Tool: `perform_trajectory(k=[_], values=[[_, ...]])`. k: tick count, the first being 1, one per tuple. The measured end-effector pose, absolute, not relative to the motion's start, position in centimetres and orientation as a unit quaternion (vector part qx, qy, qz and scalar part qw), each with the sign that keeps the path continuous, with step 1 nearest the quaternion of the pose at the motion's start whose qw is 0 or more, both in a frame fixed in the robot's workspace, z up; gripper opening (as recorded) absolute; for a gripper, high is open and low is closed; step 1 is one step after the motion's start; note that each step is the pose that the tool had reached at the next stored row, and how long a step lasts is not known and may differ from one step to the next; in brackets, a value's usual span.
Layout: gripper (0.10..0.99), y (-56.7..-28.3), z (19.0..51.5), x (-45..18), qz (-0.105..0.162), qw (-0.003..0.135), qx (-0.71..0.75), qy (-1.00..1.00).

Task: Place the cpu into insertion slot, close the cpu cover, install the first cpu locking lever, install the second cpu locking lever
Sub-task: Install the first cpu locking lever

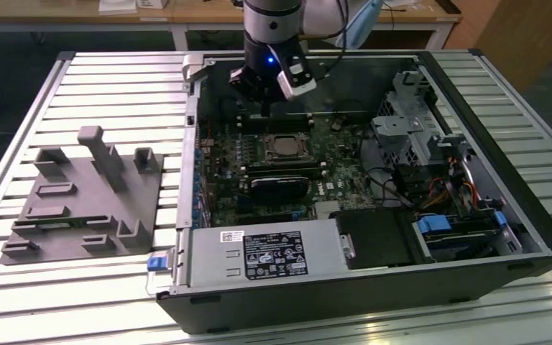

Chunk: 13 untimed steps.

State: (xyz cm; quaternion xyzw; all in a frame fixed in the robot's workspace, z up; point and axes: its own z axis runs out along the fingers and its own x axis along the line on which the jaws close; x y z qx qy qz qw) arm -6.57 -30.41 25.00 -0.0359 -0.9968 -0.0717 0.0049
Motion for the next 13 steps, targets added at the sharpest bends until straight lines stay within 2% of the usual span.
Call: perform_trajectory(k=[10,13], values=[[0.106,-30.40,24.98,-5.93,-0.071,0.004,-0.036,-0.997],[0.106,-30.40,24.79,-5.94,-0.071,-0.004,-0.035,-0.997]])
